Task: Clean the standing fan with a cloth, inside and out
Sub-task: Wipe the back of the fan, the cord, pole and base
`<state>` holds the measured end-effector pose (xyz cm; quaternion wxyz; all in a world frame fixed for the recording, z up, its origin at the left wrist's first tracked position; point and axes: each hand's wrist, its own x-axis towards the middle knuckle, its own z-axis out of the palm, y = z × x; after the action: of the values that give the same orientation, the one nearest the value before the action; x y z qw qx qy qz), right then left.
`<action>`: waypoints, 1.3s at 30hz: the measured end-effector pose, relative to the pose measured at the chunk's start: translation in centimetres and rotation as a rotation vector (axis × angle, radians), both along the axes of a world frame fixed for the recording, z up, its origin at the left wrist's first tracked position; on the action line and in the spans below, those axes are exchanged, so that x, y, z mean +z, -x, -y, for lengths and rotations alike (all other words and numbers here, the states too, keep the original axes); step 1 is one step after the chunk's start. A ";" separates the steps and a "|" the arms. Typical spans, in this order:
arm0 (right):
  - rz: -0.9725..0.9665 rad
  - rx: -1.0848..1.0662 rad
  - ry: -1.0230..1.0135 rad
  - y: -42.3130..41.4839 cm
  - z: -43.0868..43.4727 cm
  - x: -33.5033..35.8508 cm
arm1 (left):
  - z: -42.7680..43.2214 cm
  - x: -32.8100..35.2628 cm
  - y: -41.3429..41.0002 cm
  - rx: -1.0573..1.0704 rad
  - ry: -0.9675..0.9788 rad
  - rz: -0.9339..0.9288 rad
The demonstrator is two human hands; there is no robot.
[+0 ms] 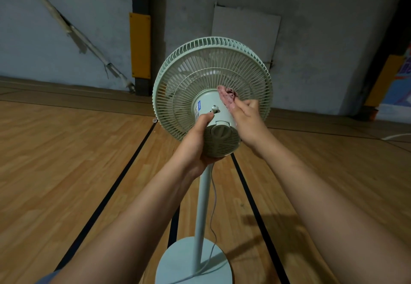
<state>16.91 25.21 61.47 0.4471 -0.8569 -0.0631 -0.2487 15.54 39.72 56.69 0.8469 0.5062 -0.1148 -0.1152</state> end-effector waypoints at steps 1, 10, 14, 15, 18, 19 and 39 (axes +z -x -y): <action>0.017 -0.005 -0.012 0.3 -0.2 -0.5 | 0.0 0.0 0.0 0.001 0.005 -0.005; 0.145 -0.003 -0.096 6.2 -0.9 -5.3 | -0.4 -0.2 -0.1 -0.007 0.018 -0.010; 0.087 -0.023 -0.116 5.7 -0.3 -4.7 | -0.1 -0.3 -0.1 -0.005 -0.030 -0.006; 0.045 -0.026 -0.108 5.0 0.0 -4.2 | 0.0 -0.3 -0.1 0.001 -0.041 -0.013; -0.060 0.022 -0.164 2.9 0.4 -2.7 | 0.1 -0.3 -0.2 0.047 -0.087 -0.045; -0.098 0.060 -0.225 2.3 0.3 -2.3 | 0.1 -0.4 -0.2 0.057 -0.100 -0.052; -0.045 0.018 -0.262 4.9 0.7 -6.3 | -0.4 -0.2 0.0 0.056 -0.043 0.017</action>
<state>12.02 24.52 55.14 0.5586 -0.7960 -0.0278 -0.2313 15.59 40.17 56.45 0.8378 0.5282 -0.1051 -0.0896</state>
